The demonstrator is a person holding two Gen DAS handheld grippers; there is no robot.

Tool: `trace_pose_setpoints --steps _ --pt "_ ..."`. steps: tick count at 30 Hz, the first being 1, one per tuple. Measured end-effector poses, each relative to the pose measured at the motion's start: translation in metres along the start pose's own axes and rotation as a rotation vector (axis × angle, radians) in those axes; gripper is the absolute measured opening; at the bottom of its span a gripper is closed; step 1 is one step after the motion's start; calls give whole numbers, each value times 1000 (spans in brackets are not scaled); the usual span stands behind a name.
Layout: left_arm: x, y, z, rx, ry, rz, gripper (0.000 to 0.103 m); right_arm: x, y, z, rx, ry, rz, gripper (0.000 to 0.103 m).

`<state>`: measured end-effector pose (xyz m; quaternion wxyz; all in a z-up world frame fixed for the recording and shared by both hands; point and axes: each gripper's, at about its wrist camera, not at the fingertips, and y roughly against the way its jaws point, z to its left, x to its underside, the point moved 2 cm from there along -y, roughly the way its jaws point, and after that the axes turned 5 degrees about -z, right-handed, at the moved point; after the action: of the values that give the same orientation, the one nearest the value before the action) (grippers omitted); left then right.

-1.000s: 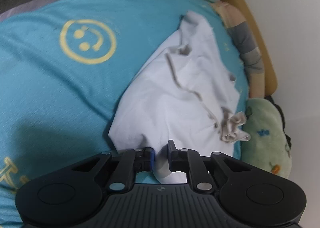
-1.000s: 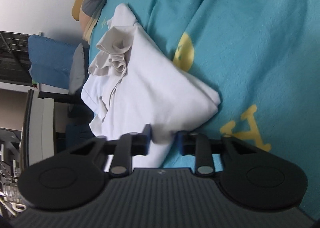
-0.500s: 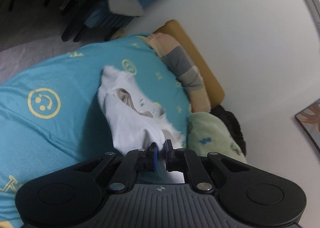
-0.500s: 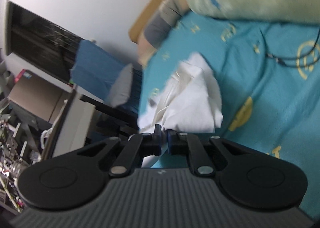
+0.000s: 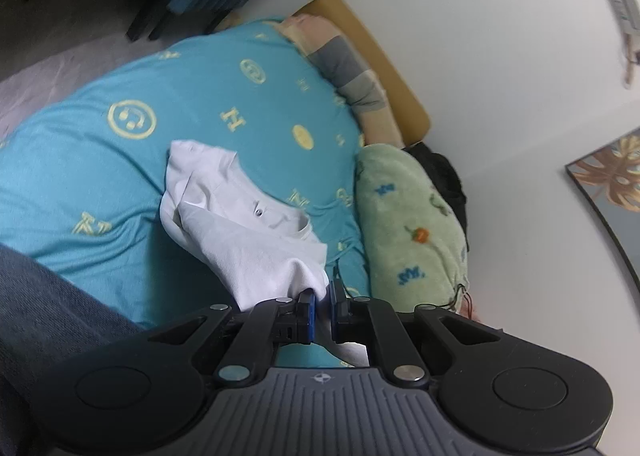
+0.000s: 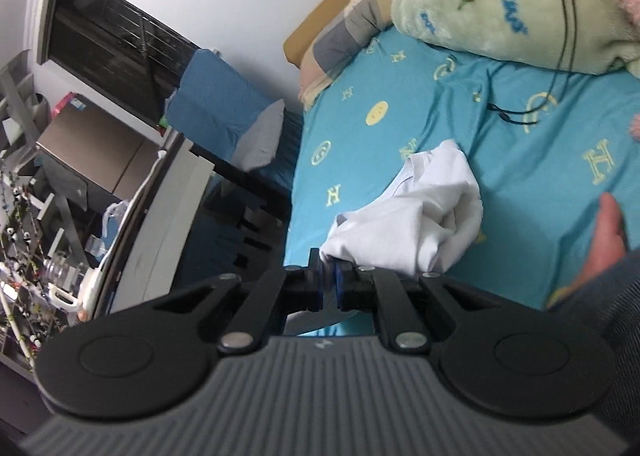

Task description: Fold clothes

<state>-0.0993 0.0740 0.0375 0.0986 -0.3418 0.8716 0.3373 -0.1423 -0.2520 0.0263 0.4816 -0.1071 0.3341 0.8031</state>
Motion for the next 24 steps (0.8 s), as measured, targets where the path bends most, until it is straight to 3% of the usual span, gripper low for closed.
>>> trace_pose_setpoints --steps 5,10,14,19,22,24 --pt "-29 -38 -5 -65 12 -25 7 -27 -48 5 34 3 -9 10" --pt "-73 -108 -3 -153 34 -47 8 -56 -118 2 76 -2 -14 10" --pt "-98 -173 22 -198 66 -18 8 -71 -183 -17 130 10 23 11" --pt "-104 -239 47 -254 -20 9 8 -74 -244 -63 170 -56 108 11" --pt "-101 -255 57 -245 -65 15 10 -72 -263 -80 162 -50 157 12" --pt "-100 -257 62 -220 -87 29 21 -70 -268 -82 157 -3 198 13"
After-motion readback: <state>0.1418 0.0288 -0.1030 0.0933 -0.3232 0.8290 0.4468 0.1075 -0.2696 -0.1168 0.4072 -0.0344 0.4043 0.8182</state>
